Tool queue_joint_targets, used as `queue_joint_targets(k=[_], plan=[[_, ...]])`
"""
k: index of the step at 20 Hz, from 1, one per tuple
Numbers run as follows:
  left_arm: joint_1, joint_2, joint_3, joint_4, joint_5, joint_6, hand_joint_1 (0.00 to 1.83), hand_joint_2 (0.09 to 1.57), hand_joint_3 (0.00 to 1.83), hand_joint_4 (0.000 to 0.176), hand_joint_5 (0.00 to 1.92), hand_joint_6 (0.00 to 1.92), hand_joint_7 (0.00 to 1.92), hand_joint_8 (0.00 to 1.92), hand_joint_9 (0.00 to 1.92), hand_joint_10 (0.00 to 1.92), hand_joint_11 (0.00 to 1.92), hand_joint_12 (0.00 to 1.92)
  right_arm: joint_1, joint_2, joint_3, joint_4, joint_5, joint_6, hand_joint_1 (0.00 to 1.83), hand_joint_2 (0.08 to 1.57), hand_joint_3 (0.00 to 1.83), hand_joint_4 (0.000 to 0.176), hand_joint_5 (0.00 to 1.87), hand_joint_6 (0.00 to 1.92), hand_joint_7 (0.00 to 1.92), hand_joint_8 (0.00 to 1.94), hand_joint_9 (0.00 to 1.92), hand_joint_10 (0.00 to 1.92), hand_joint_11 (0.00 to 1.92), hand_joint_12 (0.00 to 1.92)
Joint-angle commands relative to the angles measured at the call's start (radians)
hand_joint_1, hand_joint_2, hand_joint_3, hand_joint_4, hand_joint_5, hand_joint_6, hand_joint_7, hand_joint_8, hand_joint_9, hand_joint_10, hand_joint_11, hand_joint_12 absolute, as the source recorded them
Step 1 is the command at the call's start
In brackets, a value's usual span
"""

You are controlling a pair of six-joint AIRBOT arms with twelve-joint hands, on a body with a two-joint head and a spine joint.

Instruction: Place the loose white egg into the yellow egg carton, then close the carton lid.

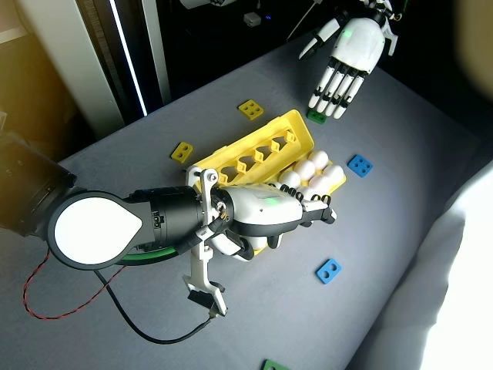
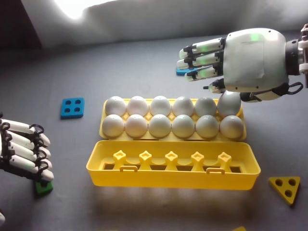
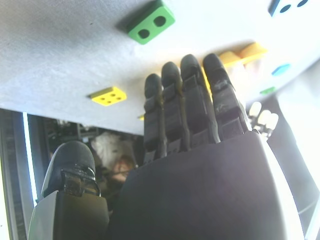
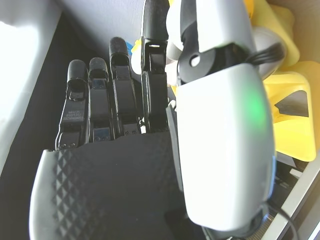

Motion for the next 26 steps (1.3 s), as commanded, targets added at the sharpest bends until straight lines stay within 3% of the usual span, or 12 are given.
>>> queue_joint_targets(k=[1,11,23,26], plan=[[0.0,0.018,0.012,-0.056,-0.046,-0.001,0.0,1.19,0.0,0.0,0.35,0.0,0.35,0.0,0.29,0.0,0.0,0.46,0.011,0.012,-0.002,0.057,0.059,-0.005,1.06,1.0,0.0,0.0,0.97,0.06,0.48,0.0,0.19,0.0,0.0,0.51],[-0.001,0.019,0.011,-0.056,-0.046,-0.002,0.0,1.19,0.0,0.0,0.35,0.0,0.34,0.0,0.28,0.0,0.0,0.43,0.011,0.012,-0.002,0.057,0.059,-0.005,0.97,0.98,0.0,0.0,0.86,0.0,0.26,0.0,0.12,0.0,0.0,0.43],[-0.001,0.02,0.009,-0.057,-0.046,-0.002,0.0,1.18,0.0,0.0,0.35,0.0,0.36,0.0,0.29,0.0,0.0,0.45,0.012,0.012,-0.002,0.057,0.059,-0.011,0.93,0.95,0.0,0.0,0.79,0.0,0.3,0.0,0.08,0.0,0.0,0.28],[-0.001,0.021,0.009,-0.057,-0.046,-0.002,0.0,1.19,0.0,0.0,0.36,0.0,0.36,0.0,0.3,0.0,0.0,0.48,0.013,0.012,-0.001,0.057,0.06,-0.012,0.89,0.94,0.0,0.032,0.78,0.0,0.28,0.0,0.06,0.0,0.0,0.28]])
